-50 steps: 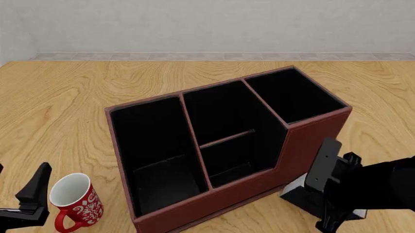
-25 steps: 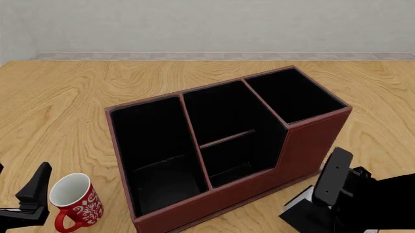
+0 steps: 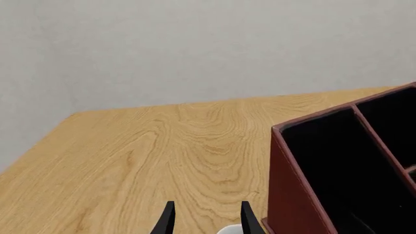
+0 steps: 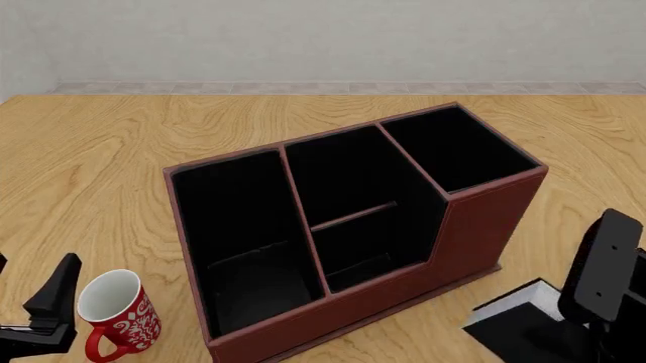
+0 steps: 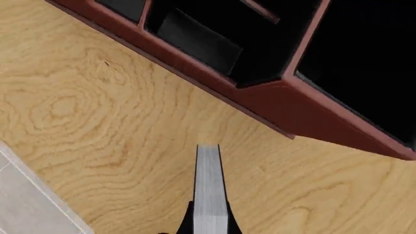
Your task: Pick up the book and place it in the right compartment of the caddy.
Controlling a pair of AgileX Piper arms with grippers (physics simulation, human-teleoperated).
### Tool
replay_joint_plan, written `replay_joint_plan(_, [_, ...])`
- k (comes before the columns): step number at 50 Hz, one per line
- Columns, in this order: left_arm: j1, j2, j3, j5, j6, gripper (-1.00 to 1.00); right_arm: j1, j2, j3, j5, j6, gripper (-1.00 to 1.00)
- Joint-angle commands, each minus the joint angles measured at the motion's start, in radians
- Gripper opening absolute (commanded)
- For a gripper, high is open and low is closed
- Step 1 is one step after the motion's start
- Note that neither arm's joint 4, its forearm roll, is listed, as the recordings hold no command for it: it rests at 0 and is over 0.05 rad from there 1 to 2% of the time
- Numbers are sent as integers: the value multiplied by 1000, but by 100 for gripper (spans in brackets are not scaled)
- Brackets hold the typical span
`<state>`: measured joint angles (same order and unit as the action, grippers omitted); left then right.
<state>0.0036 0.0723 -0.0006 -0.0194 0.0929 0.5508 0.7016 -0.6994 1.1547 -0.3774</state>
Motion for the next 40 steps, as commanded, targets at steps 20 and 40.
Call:
replay_joint_plan(20, [-37, -16, -2, 17, 2, 100, -207, -97, -176, 65, -101, -100])
replay_joint_plan(40, [-32, -63, -15, 63, -5, 100, -224, -29, -389, 65, -163, -100])
